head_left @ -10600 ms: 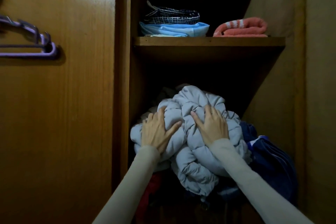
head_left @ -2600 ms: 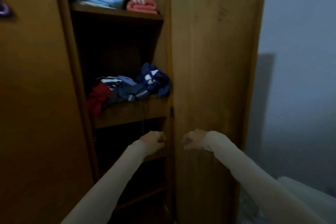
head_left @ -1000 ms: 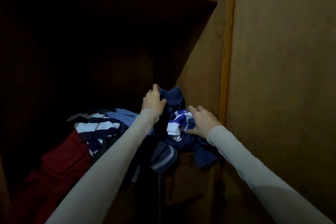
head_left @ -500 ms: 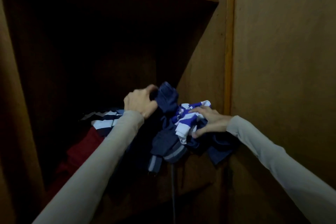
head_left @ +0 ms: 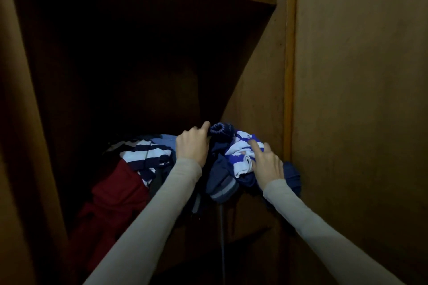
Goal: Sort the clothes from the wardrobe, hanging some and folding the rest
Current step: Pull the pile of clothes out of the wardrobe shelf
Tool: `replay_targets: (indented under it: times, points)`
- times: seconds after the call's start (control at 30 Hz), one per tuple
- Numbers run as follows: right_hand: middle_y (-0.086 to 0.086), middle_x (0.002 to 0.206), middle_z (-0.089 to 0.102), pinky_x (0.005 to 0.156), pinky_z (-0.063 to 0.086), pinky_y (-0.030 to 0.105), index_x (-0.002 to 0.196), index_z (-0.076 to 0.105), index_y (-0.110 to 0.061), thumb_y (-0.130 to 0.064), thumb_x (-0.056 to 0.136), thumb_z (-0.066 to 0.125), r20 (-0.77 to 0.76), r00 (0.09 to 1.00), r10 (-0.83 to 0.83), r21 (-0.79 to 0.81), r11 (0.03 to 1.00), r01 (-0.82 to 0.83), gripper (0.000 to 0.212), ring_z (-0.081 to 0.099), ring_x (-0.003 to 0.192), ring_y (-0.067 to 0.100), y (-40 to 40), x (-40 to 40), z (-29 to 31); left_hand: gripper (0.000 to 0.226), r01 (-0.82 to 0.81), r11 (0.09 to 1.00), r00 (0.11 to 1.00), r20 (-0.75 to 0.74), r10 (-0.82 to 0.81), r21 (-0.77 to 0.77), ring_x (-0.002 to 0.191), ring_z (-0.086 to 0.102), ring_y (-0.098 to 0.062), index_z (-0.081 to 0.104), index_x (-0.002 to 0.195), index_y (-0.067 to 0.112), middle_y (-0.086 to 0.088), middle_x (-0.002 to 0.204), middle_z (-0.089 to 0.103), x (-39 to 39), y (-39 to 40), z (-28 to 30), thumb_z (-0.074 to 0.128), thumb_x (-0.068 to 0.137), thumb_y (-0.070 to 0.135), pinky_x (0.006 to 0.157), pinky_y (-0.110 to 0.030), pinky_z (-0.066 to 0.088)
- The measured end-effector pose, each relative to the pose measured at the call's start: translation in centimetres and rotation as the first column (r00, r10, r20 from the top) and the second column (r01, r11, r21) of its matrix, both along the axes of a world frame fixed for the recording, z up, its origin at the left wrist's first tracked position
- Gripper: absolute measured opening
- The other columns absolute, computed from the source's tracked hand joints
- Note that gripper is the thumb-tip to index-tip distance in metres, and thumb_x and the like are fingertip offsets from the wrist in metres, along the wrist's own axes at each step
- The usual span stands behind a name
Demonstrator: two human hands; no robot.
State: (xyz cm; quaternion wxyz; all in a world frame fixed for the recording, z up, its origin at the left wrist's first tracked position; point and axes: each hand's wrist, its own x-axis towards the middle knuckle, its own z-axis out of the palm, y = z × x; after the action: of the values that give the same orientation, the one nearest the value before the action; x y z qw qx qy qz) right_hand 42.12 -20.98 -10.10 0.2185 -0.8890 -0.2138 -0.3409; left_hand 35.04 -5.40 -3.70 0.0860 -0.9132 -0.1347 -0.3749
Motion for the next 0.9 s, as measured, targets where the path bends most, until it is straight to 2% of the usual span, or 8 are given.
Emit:
replay_targets:
  times: [0.07,0.13,0.23,0.33,0.43,0.57,0.73,0.9]
  points:
    - [0.025,0.094,0.057,0.049,0.044,0.035,0.121,0.059,-0.009,-0.002,0.073,0.073,0.067,0.996,0.056,0.014,0.998,-0.057,0.05,0.062,0.071,0.039,0.1,-0.4,0.0,0.029,-0.012,1.0,0.997,0.077,0.012,0.0,0.085,0.064,-0.032,0.044,0.128,0.018,-0.008,0.103,0.061,-0.1,0.0,-0.6,0.042,0.099,0.022,0.06,-0.034,0.034]
    - [0.023,0.079,0.058,0.036,0.043,0.031,0.104,0.067,-0.006,0.001,0.052,0.085,0.17,0.985,0.039,0.007,0.999,-0.04,0.055,0.06,0.054,0.034,0.2,-0.2,0.3,0.029,-0.046,0.996,0.988,0.149,0.035,0.072,0.063,0.064,-0.026,0.057,0.115,0.017,-0.005,0.087,0.064,-0.4,0.3,-0.6,0.064,0.086,0.02,0.05,-0.028,0.03]
    - [0.023,0.077,0.059,0.034,0.042,0.029,0.102,0.066,-0.005,0.001,0.049,0.086,0.296,0.955,0.02,0.083,0.996,-0.046,0.057,0.059,0.051,0.033,-0.1,-0.3,1.9,0.037,-0.086,0.988,0.957,0.286,0.045,0.131,0.034,0.05,-0.018,0.068,0.088,0.017,0.0,0.06,0.058,-0.2,0.8,-0.1,0.088,0.057,0.02,0.04,-0.019,0.021]
    - [0.022,0.079,0.058,0.035,0.041,0.028,0.111,0.053,-0.011,-0.014,0.073,0.064,0.417,0.909,-0.013,0.138,0.989,-0.049,0.04,0.059,0.054,0.032,-0.7,-0.6,4.2,0.029,-0.03,0.991,0.916,0.401,-0.026,0.134,0.033,0.05,-0.018,0.069,0.086,0.016,-0.001,0.061,0.059,-0.6,0.1,0.9,0.086,0.064,0.022,0.037,-0.018,0.028]
    - [0.017,0.079,0.058,0.036,0.039,0.026,0.112,0.045,-0.013,-0.033,0.085,0.042,0.502,0.861,-0.085,0.177,0.984,-0.007,0.034,0.058,0.056,0.028,-1.6,-1.3,6.1,0.02,0.0,0.99,0.859,0.506,-0.073,0.143,0.034,0.05,-0.018,0.069,0.087,0.016,-0.001,0.064,0.061,-1.0,-1.0,2.2,0.08,0.071,0.023,0.038,-0.018,0.028]
    - [0.013,0.075,0.059,0.035,0.037,0.023,0.107,0.046,-0.012,-0.037,0.086,0.045,0.666,0.711,-0.228,0.188,0.973,0.135,0.033,0.057,0.054,0.024,-3.4,-2.3,7.8,0.013,0.086,0.986,0.784,0.601,-0.156,0.144,0.035,0.051,-0.02,0.068,0.089,0.015,-0.002,0.068,0.062,-1.8,-2.5,3.5,0.063,0.084,0.025,0.039,-0.018,0.028]
    - [0.01,0.073,0.061,0.038,0.035,0.023,0.103,0.046,-0.013,-0.036,0.087,0.048,0.843,0.482,-0.24,0.138,0.962,0.238,0.028,0.054,0.052,0.019,-6.0,-5.2,8.9,0.031,0.15,0.979,0.743,0.637,-0.203,0.136,0.036,0.051,-0.02,0.067,0.09,0.016,-0.002,0.068,0.061,-4.3,-5.1,3.3,0.04,0.087,0.031,0.039,-0.018,0.028]
    - [0.008,0.067,0.058,0.039,0.036,0.023,0.1,0.047,-0.014,-0.037,0.088,0.047,0.884,0.425,-0.193,0.084,0.961,0.263,0.026,0.052,0.051,0.019,-8.4,-9.1,8.4,0.03,0.182,0.966,0.71,0.655,-0.259,0.185,0.036,0.049,-0.018,0.066,0.085,0.015,-0.001,0.065,0.059,-7.2,-7.4,1.7,0.042,0.089,0.034,0.039,-0.019,0.029]
